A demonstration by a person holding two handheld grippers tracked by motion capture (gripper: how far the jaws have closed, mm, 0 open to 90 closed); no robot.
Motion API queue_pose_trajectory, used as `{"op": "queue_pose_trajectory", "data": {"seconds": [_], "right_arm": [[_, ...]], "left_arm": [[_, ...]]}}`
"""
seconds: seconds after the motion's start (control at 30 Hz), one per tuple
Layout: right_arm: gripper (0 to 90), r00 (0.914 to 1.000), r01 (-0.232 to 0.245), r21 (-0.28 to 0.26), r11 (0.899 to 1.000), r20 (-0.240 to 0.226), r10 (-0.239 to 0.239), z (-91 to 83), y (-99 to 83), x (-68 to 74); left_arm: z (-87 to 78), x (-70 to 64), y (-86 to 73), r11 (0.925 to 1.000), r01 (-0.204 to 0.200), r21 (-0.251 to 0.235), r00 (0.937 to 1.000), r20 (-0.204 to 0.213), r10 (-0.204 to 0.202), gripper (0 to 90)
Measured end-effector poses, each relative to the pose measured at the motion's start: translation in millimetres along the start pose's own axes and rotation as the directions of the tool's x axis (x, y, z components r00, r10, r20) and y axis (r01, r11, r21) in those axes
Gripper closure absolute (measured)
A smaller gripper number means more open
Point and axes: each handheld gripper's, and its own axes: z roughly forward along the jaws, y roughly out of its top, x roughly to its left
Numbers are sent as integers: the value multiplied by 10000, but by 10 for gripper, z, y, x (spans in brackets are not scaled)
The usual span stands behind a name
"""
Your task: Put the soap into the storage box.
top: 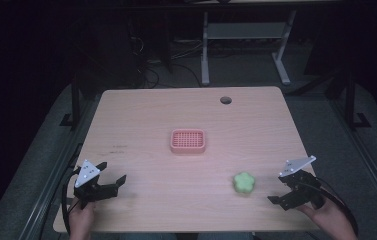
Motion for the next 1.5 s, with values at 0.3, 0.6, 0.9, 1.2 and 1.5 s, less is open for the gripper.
{"op": "queue_pose_trajectory", "data": {"seconds": [0.3,0.6,0.9,1.2,1.5], "right_arm": [[183,9995,279,169,9995,-118,-277,42,124,38],[183,9981,603,397,9974,-160,-597,91,264,83],[182,9960,867,496,9950,-247,-856,136,387,110],[179,9905,1346,640,9888,-363,-1324,222,515,156],[174,9881,1508,858,9848,-431,-1476,297,632,187]], "left_arm": [[-5,2,1,10000,-12,-47,10000,1,12,142],[-7,-5,9,9999,-72,-75,10000,37,72,142],[-8,-4,9,9999,-32,-101,10000,34,32,142],[-20,6,11,9999,-32,-121,10000,19,32,142],[-22,16,11,9999,-32,-140,10000,14,32,142]]}}
